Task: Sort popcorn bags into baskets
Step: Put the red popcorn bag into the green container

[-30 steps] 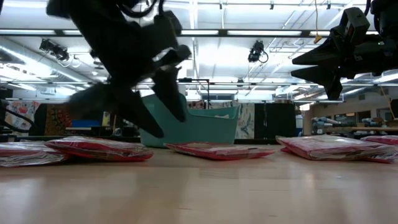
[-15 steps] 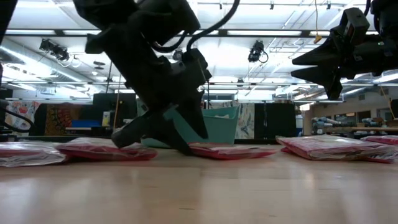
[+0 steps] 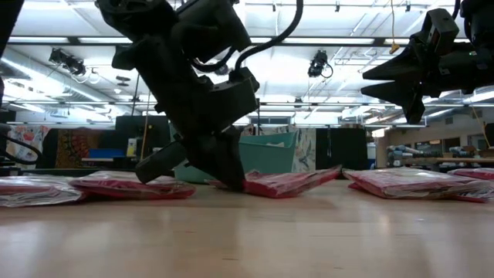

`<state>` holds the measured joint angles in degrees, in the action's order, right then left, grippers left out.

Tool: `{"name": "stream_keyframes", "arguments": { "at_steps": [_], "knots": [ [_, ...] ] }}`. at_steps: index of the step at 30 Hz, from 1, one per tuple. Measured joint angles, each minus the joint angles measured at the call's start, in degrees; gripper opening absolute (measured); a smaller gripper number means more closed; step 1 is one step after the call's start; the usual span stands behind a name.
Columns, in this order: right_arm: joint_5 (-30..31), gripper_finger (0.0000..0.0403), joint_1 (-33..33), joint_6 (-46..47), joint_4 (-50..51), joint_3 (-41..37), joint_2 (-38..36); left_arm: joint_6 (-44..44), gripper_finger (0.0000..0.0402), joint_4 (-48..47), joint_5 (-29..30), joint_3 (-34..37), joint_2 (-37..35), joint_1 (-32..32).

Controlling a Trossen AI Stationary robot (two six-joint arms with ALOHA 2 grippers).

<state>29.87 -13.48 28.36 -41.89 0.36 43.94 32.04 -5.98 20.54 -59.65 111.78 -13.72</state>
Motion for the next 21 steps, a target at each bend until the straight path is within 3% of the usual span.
{"name": "stream_keyframes", "arguments": {
  "at_steps": [11, 21],
  "knots": [
    [0.0, 0.0158, 0.0, 0.0, 0.0, 0.0, 0.1, -3.2, 0.0003, -12.3, 6.5, -7.7, -3.5, -2.9],
    [0.0, 0.0158, 0.0, 0.0, 0.0, 0.0, 0.4, -9.0, 0.0001, -12.9, 7.9, -9.8, -14.1, -1.7]
  ]
}}
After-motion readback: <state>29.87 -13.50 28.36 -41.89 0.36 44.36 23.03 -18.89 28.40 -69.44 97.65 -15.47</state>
